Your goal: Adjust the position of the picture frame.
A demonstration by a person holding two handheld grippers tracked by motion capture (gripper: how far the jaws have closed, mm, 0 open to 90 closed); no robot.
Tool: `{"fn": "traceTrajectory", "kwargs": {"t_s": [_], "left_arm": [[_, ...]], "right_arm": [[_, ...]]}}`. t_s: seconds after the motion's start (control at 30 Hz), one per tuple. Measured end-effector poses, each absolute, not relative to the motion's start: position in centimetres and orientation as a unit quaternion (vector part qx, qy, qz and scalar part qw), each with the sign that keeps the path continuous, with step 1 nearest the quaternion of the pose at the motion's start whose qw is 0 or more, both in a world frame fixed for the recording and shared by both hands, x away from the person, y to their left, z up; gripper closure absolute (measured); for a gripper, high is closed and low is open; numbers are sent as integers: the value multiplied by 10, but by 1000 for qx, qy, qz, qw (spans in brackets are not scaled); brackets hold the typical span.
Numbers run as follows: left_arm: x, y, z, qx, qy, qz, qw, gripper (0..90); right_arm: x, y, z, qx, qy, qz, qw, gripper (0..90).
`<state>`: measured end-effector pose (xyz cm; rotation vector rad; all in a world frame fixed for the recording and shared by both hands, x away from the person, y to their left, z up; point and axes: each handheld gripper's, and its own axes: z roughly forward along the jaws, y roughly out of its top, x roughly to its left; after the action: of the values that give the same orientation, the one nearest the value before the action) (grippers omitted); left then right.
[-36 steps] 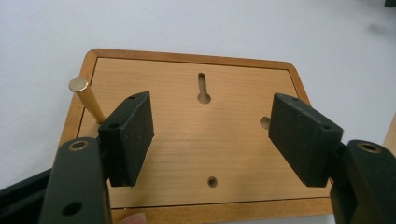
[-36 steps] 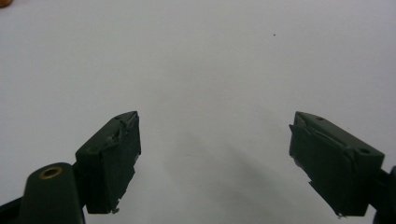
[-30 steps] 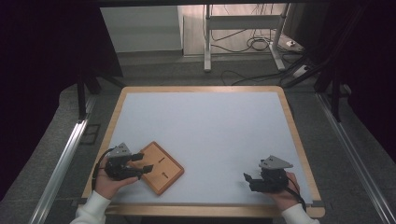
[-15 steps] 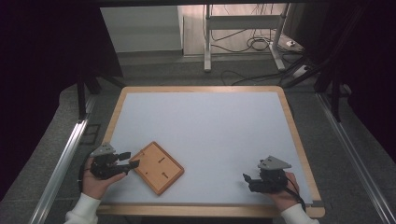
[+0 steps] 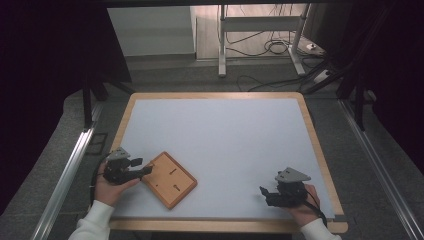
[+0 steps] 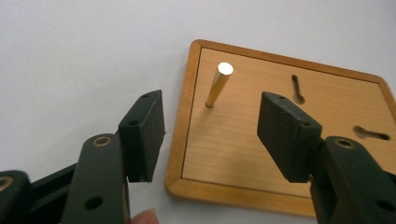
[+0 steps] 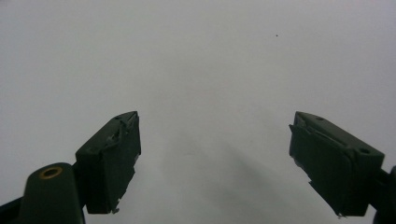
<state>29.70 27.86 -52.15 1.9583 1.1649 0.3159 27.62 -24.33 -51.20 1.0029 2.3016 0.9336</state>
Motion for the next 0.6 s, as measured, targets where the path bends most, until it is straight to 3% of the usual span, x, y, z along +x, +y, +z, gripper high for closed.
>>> {"fn": "traceTrajectory", "kwargs": {"t_s": [0.6], "left_arm": [[313, 271, -527, 787, 448, 131, 403, 500]], "right_arm": [[276, -242, -513, 362, 840, 335, 227, 169]]}}
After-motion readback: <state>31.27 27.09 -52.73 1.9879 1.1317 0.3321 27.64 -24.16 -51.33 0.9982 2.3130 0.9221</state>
